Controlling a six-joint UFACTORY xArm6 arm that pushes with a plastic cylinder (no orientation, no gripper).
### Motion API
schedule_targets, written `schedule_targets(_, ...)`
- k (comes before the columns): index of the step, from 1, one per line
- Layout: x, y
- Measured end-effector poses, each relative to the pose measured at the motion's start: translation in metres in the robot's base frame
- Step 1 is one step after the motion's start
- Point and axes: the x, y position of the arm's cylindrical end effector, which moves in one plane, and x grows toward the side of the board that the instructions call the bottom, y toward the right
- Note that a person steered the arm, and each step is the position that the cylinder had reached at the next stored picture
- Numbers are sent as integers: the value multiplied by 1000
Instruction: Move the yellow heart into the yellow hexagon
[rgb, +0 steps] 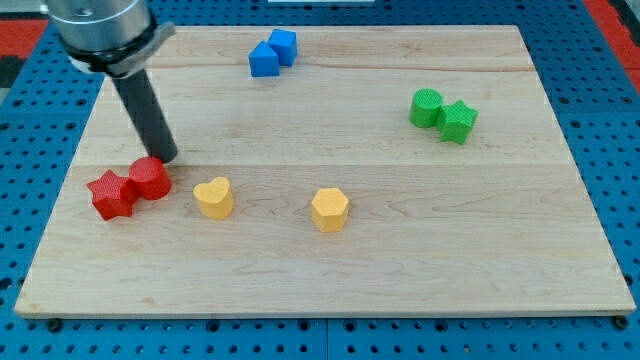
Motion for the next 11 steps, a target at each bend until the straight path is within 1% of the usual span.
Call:
schedule_targets(1, 7, 27)
schedule_targets(3, 27, 15)
schedule_targets(4, 53, 16)
schedule_targets(5, 68, 28)
schedule_targets(7, 71, 94)
schedule_targets(8, 59, 72)
schedule_targets(10, 58, 139)
schedule_targets(11, 58, 129)
